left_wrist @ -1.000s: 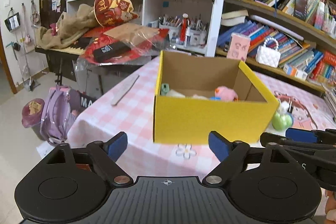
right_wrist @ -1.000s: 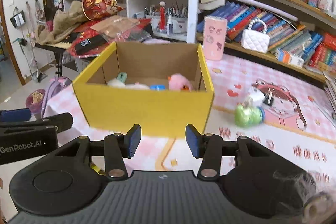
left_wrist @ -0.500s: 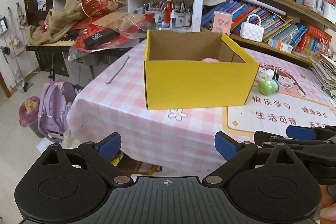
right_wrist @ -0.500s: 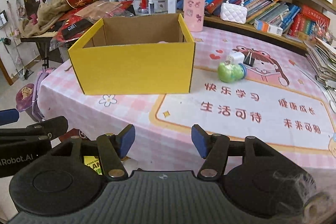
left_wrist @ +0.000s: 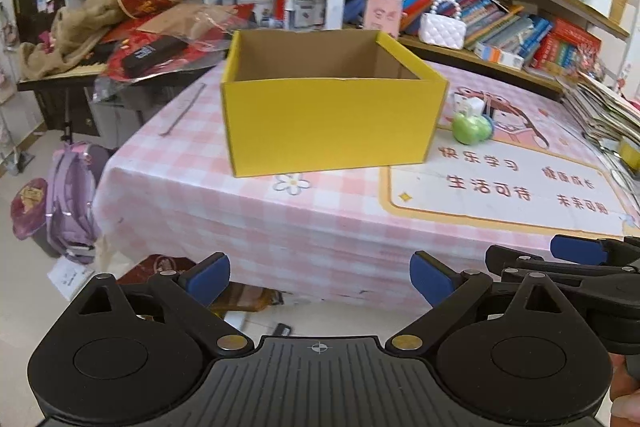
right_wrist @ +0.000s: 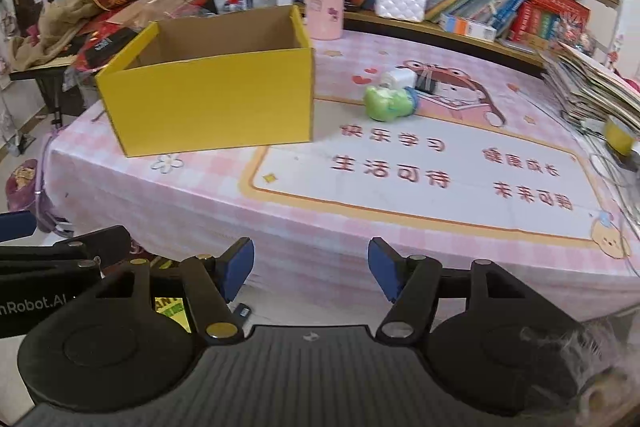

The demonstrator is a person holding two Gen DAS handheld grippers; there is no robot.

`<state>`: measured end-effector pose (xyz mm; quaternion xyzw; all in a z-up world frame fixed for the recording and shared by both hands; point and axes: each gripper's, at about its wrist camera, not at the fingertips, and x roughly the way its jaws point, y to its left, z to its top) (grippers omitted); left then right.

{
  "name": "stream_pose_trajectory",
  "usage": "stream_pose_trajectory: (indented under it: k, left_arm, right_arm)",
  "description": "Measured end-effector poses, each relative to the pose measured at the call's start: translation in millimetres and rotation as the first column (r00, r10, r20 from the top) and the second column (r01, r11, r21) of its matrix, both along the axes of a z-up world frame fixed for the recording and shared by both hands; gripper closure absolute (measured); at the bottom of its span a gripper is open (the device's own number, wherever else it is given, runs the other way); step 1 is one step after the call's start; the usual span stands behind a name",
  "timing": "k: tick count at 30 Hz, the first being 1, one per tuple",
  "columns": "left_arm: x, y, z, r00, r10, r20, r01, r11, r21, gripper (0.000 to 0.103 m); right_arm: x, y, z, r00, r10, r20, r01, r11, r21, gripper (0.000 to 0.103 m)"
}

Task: Organize objects
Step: 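Withdraw both grippers from the box back toward the green frog toy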

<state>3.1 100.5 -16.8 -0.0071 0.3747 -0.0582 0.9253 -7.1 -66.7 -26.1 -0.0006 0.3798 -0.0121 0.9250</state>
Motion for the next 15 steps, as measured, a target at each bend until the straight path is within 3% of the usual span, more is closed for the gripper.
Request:
stream_pose_trajectory:
  k: [15]
  left_arm:
    - [16.7,-54.6,-3.1,0.986,-0.165,-0.008,0.165,0.986,-0.006,0.005]
  right_arm:
    - [-10.6,-50.9,-3.1,0.986,-0.167,-0.008,0.167,0.986,-0.020,0.040]
